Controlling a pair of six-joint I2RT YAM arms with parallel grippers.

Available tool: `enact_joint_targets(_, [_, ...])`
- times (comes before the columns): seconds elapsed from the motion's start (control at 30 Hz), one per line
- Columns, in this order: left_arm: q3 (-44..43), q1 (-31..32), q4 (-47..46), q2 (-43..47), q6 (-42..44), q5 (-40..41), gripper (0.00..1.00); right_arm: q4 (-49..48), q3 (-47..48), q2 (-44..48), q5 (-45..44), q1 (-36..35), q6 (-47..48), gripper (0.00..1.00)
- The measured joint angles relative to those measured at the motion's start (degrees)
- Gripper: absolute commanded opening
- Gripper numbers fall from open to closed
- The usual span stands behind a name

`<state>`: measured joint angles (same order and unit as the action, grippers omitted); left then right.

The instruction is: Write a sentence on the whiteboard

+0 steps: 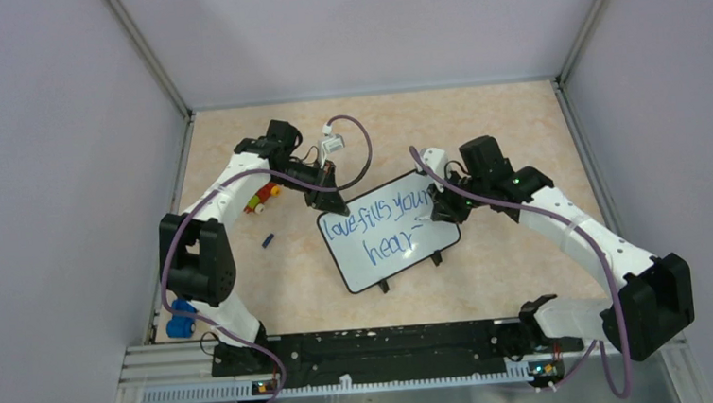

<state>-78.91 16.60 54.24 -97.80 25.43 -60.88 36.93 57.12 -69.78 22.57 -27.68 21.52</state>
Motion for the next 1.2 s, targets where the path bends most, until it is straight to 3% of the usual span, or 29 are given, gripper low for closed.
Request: enact_joint_targets(1.2, [-0.1, 0.0, 0.0, -0.1, 0.0, -0.2, 0.0, 3.3, -5.7, 1.5, -2.6, -0.6, 2.6, 0.0])
